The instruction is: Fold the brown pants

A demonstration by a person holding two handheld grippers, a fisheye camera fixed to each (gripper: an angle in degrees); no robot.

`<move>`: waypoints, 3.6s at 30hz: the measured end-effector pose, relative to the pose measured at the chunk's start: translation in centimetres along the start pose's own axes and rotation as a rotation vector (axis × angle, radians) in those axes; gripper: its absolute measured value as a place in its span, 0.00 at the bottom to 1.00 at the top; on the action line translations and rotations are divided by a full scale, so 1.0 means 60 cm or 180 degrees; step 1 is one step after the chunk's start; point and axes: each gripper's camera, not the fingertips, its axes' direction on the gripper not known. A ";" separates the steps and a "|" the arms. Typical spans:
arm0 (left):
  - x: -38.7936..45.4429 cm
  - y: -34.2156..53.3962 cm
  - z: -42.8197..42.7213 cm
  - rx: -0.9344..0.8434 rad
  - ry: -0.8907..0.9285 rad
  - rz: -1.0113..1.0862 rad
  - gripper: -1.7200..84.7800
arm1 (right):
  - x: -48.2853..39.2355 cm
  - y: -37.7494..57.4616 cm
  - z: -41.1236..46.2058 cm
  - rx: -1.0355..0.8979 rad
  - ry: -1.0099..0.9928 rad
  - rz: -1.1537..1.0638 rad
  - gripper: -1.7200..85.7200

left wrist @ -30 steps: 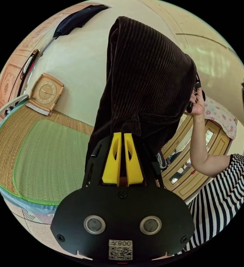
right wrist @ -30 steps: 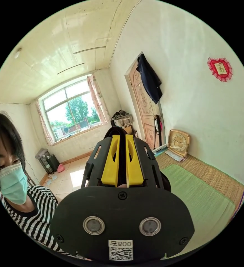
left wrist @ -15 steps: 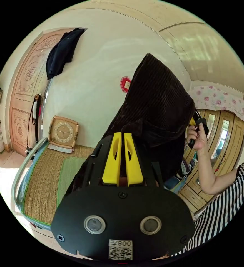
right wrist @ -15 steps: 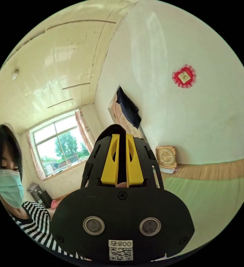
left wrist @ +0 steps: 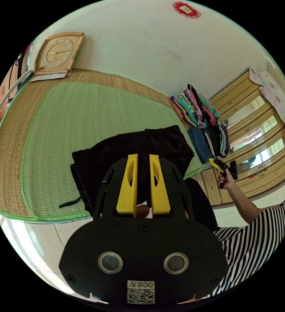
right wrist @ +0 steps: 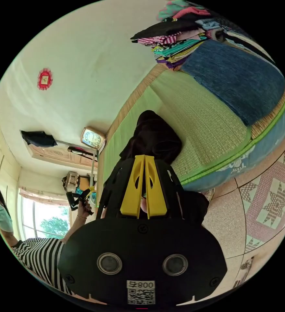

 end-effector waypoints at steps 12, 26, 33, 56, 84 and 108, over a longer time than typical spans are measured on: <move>-0.311 -0.078 0.051 -0.0256 0.0447 -0.1660 0.17 | -0.109 -0.299 0.207 -0.0531 0.1396 -0.0646 0.15; -0.410 -0.175 0.040 -0.0118 0.0687 -0.1659 0.15 | -0.074 -0.461 0.315 -0.1202 0.1154 -0.0522 0.12; -0.387 -0.268 -0.048 0.0260 0.0870 -0.1017 0.10 | -0.125 -0.484 0.218 -0.0875 0.0482 -0.0688 0.04; -0.490 -0.390 0.014 0.0129 0.0796 -0.0939 0.15 | -0.512 -0.326 0.485 -0.1292 0.1053 -0.2638 0.12; -0.409 -0.439 0.118 -0.0086 0.0682 -0.0632 0.13 | -0.143 -0.509 -0.017 0.0282 0.1565 0.0386 0.09; -0.293 -0.506 0.217 -0.0790 -0.1147 -0.0058 0.02 | -0.213 -0.455 0.237 -0.0742 0.2225 -0.0721 0.04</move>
